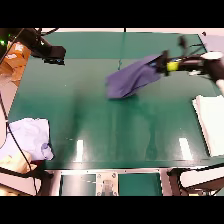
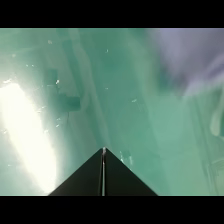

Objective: Fold the shirts.

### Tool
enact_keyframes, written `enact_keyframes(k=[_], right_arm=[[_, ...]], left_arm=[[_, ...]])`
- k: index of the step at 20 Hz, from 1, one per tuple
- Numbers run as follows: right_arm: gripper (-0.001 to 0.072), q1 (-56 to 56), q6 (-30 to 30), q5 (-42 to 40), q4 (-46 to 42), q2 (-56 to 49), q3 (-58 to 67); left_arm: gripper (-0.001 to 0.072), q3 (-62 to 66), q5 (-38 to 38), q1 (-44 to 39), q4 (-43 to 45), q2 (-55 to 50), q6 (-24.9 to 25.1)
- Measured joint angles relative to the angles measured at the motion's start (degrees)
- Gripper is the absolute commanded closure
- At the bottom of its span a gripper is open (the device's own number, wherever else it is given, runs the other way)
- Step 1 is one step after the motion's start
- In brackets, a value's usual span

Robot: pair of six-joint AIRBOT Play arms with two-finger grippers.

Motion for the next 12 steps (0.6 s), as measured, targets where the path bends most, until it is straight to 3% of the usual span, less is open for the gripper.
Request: enact_keyframes(k=[12], right_arm=[[0.0698, -41.4, 5.5, 4.1, -0.2, 5.1, 6.1]], left_arm=[[0.0686, 0.0, -0.8, 0.0, 0.0, 0.0, 0.5]])
